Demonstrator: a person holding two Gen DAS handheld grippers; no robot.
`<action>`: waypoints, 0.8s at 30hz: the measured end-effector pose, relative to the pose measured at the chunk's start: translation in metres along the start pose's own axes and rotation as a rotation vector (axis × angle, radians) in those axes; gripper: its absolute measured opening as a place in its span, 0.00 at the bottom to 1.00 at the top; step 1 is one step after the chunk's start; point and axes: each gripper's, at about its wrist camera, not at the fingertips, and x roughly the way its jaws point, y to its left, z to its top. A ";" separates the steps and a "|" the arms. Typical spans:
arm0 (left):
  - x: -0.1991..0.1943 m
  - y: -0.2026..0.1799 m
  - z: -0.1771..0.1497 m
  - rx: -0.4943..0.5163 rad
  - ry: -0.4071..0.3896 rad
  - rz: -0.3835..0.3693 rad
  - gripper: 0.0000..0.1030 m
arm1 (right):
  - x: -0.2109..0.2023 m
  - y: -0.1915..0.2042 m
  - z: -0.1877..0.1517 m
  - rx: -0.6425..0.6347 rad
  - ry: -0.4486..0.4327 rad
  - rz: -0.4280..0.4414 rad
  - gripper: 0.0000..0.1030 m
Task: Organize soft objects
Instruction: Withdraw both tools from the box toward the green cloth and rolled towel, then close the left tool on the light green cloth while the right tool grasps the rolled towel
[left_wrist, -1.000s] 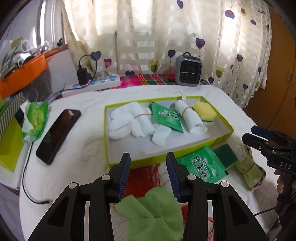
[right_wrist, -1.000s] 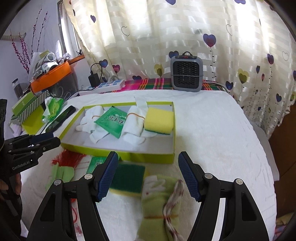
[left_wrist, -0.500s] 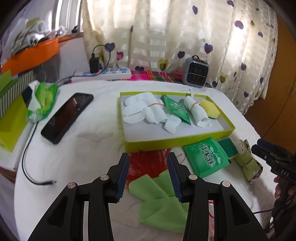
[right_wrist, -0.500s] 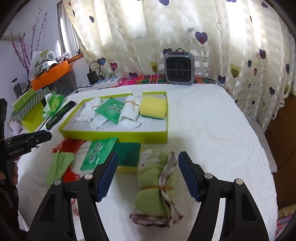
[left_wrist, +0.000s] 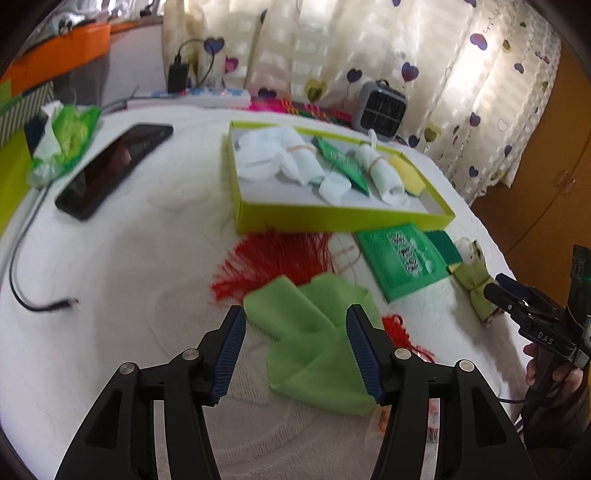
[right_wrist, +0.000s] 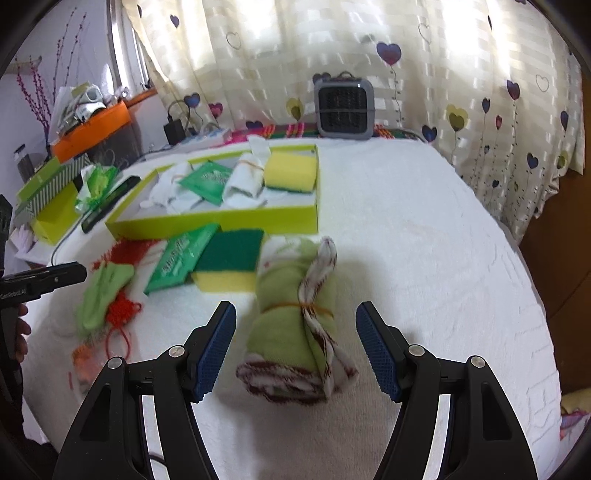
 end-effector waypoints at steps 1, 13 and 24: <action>0.001 0.000 -0.002 -0.006 0.008 -0.014 0.54 | 0.001 0.000 -0.002 0.000 0.003 0.003 0.66; 0.010 -0.012 -0.008 0.009 0.057 -0.015 0.55 | 0.016 0.000 -0.006 0.006 0.049 0.014 0.66; 0.013 -0.017 -0.011 0.019 0.075 0.036 0.55 | 0.021 0.001 -0.004 0.000 0.063 0.010 0.66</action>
